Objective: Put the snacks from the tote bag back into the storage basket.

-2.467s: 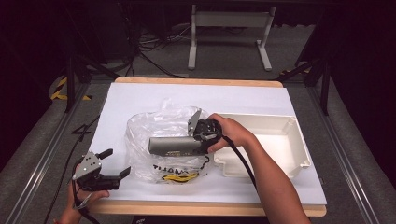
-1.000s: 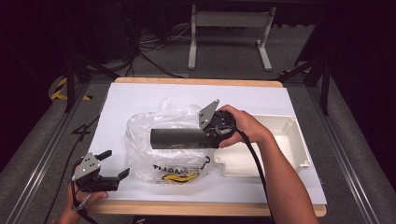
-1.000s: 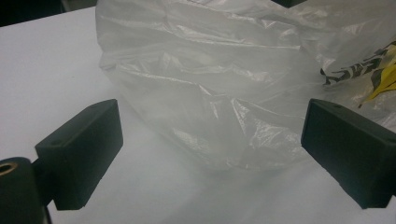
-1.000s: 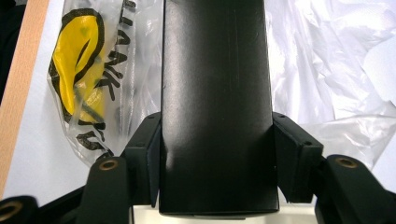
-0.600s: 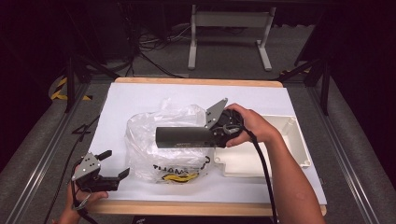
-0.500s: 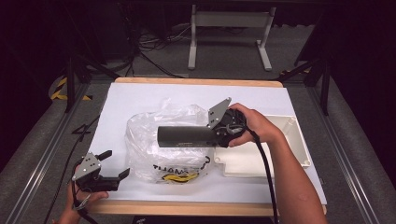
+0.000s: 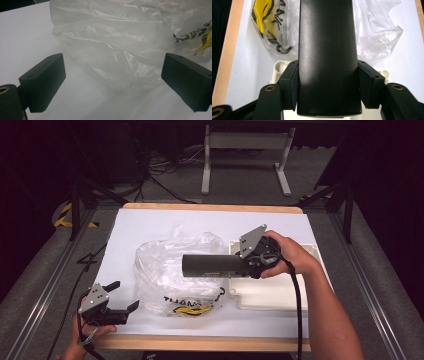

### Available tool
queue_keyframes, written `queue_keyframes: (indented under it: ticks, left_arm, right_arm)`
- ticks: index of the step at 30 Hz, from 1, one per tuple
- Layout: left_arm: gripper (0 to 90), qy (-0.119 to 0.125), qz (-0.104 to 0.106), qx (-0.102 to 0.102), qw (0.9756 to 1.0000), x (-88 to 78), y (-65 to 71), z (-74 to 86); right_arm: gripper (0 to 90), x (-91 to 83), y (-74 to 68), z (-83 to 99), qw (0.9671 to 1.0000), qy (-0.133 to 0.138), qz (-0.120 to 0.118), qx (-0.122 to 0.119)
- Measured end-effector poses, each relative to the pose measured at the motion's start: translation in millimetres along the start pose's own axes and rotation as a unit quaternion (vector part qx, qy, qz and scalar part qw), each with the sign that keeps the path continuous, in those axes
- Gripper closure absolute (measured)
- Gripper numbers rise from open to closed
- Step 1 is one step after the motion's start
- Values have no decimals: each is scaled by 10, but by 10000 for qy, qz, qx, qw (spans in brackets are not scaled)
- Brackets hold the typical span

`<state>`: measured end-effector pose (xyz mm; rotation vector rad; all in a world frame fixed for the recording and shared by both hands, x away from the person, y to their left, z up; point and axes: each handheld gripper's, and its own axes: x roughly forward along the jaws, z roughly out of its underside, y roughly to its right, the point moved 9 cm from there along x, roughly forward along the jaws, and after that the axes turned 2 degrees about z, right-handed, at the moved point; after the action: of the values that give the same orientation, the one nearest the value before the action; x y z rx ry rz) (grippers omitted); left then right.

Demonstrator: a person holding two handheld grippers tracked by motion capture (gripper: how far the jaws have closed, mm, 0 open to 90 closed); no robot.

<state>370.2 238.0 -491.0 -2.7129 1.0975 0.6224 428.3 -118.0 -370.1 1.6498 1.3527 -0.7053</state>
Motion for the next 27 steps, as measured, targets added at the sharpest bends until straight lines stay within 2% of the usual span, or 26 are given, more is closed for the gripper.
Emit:
queue_keyframes:
  ticks: [11, 18, 27]
  left_arm:
    - [64, 10, -62, -28, 10000, -17, -26, -2]
    - [64, 4, -65, -24, 10000, -15, -32, -1]
    - [64, -34, -85, -14, 10000, -9, -27, 5]
  right_arm:
    - [428, -201, -4, 274, 9998, -42, 111, 188]
    - [428, -316, 1, 382, 9994, 43, 218, 270]
    - [428, -395, -9, 469, 9992, 104, 237, 301]
